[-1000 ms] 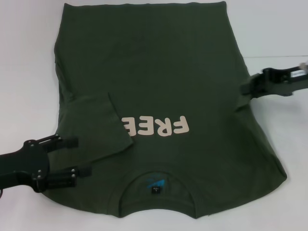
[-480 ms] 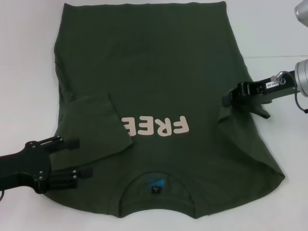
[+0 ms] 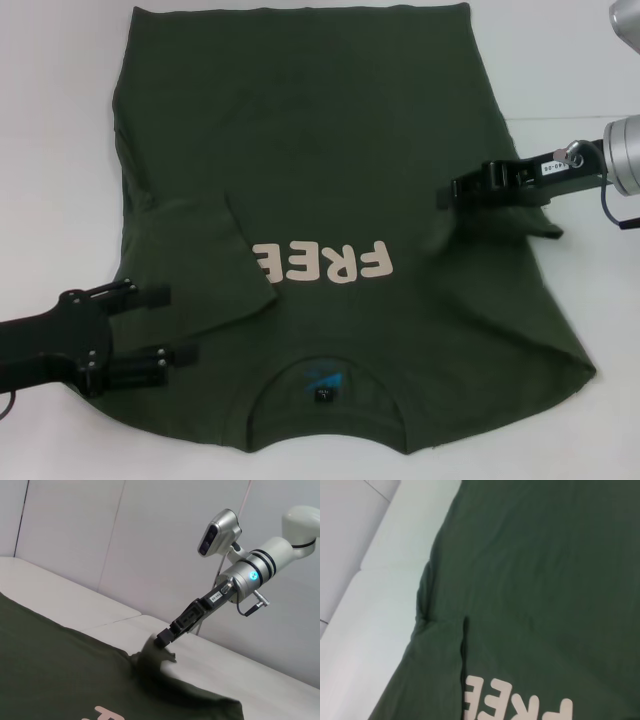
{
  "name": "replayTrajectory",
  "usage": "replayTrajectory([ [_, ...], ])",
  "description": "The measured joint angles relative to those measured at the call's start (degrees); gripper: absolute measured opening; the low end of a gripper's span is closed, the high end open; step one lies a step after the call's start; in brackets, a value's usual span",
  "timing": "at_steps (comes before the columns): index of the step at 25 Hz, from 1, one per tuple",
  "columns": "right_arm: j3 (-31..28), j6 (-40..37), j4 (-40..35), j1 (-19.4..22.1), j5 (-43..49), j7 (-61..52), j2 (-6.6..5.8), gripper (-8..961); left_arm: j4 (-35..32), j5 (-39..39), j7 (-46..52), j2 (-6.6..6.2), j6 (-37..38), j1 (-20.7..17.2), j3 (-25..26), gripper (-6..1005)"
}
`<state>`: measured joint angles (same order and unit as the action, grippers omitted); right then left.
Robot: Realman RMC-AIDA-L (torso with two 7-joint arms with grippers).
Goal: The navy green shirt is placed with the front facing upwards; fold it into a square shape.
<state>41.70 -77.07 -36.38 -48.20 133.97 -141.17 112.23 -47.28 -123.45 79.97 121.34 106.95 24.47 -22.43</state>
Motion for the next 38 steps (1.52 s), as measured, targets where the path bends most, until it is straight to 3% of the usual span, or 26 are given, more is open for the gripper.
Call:
replayTrajectory([
  [9, 0.2, 0.2, 0.1, 0.4, -0.4, -0.5, -0.13, 538, 0.0, 0.2, 0.1, 0.03, 0.0, 0.2, 0.0, 916],
  [13, 0.1, 0.3, 0.1, 2.2, 1.0, -3.6, -1.83, 713, -0.1, 0.2, 0.6, -0.02, 0.2, 0.2, 0.1, 916],
  [19, 0.1, 0.6, 0.1, 5.8, 3.0, -10.1, -4.96, 761, -0.1, 0.2, 0.7, -0.23, 0.4, 0.2, 0.3, 916],
  [23, 0.2, 2.0, 0.1, 6.3, 5.0, -12.9, -6.18, 759, -0.1, 0.2, 0.7, -0.24, 0.1, 0.7, 0.2, 916],
  [29, 0.3, 4.8, 0.1, 4.0, 11.3, -14.9, -5.48, 757, -0.1, 0.2, 0.6, -0.37, 0.0, 1.1, 0.0, 916],
  [38, 0.4, 9.2, 3.7, 1.7, 12.2, -14.7, -4.01, 750, -0.4, 0.2, 0.4, -0.41, -0.1, 1.3, 0.0, 916],
])
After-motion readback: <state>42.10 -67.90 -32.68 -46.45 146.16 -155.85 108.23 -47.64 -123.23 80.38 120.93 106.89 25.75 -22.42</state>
